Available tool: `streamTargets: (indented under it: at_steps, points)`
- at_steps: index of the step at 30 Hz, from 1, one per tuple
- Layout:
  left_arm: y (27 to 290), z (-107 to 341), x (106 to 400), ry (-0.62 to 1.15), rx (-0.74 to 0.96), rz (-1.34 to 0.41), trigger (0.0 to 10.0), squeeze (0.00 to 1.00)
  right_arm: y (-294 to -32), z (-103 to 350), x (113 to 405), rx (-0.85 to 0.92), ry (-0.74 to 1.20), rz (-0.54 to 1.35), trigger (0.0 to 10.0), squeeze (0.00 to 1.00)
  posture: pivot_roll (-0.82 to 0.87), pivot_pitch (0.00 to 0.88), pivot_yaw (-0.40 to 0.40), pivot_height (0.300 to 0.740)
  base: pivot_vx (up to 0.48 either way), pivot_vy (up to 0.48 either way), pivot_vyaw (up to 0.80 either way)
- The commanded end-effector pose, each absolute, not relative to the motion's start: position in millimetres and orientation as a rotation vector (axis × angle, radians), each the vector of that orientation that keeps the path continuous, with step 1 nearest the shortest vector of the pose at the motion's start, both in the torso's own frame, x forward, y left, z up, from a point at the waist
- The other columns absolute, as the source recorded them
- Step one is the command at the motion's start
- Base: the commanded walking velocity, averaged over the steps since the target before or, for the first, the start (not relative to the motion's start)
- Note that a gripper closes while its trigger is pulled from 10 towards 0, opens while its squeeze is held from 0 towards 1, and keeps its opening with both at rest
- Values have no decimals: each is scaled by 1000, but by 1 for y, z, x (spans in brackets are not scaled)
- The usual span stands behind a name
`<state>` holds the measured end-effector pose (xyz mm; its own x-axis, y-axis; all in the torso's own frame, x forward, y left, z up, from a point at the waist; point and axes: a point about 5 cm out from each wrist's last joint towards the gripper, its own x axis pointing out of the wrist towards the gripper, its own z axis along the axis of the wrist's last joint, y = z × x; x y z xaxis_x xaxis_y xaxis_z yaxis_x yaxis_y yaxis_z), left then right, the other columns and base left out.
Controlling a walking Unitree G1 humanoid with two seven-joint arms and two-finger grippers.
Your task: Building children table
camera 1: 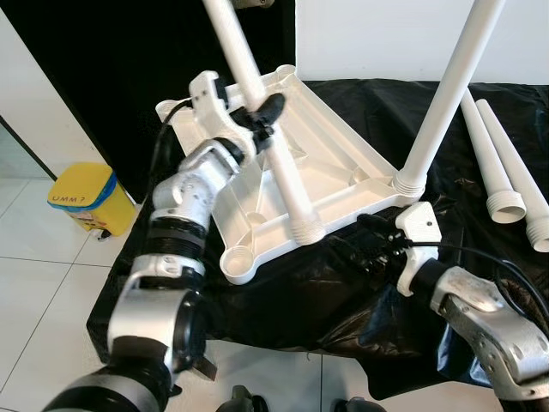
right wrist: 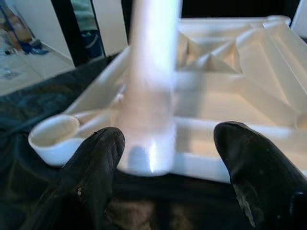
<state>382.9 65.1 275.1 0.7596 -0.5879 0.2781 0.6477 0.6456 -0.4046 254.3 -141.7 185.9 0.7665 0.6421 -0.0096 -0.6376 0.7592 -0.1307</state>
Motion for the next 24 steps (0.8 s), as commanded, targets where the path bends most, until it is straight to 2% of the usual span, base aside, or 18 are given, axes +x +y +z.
streamTargets:
  at_steps: [1,6,12,15,20,24]
  points:
    - [56,282,372,-204,-432,-833,10000,0,-138,184,257,-121,-32,708,10000,0,-243,52,70,740,0,0,0]
    - [49,284,368,-219,-401,-847,10000,0,-134,184,261,-117,-35,711,10000,0,-240,50,68,740,0,0,0]
    - [23,293,347,-279,-315,-905,10000,0,-121,182,281,-135,-40,674,10000,0,-222,49,56,740,0,0,0]
    - [23,293,347,-279,-315,-905,10000,0,-121,182,281,-135,-40,674,10000,0,-222,49,56,740,0,0,0]
    - [-4,300,322,-340,-235,-979,10000,0,-104,178,300,-143,-42,654,10000,0,-210,53,54,740,0,0,0]
    - [-5,300,320,-344,-228,-984,10000,0,-103,178,301,-142,-43,653,10000,0,-210,53,54,740,0,0,0]
